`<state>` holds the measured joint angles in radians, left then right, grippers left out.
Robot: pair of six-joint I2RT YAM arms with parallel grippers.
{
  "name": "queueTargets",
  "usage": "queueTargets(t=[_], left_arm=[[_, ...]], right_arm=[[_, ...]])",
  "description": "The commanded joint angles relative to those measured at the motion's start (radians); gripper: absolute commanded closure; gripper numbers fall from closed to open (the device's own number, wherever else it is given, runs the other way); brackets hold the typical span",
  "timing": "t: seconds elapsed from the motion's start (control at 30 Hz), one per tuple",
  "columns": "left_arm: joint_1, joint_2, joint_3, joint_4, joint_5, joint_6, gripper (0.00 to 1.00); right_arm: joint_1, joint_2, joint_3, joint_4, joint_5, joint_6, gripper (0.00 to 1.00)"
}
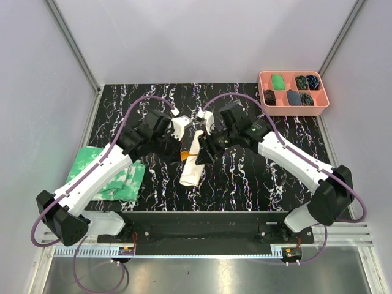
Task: Fold the napkin into a case and place the utensils inside
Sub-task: Pass from the left arm to the right
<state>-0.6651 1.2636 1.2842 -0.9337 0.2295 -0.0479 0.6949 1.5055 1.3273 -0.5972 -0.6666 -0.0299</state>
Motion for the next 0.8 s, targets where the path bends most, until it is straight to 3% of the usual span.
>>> queueTargets(t=[0.0, 0.2, 0.57, 0.77], left_arm=[[-0.004, -0.021, 0.006, 0.015, 0.102, 0.031, 1.0], [-0.004, -0.029, 0.0, 0.007, 0.156, 0.04, 1.0], [-0.004, -0.02, -0.04, -0.007, 0.129, 0.042, 1.0], [-0.002, -0.024, -0.014, -0.001, 0.169, 0.034, 1.0]], right_arm=[[-0.008, -0.021, 0.038, -0.013, 0.098, -0.036, 0.44], [-0.008, 0.013, 0.052, -0.013, 0.084, -0.038, 0.45], [-0.026, -0.028, 0.056, -0.012, 0.041, -0.039, 0.44], [-0.021, 0.024, 0.017, 0.016, -0.05, -0.025, 0.51]])
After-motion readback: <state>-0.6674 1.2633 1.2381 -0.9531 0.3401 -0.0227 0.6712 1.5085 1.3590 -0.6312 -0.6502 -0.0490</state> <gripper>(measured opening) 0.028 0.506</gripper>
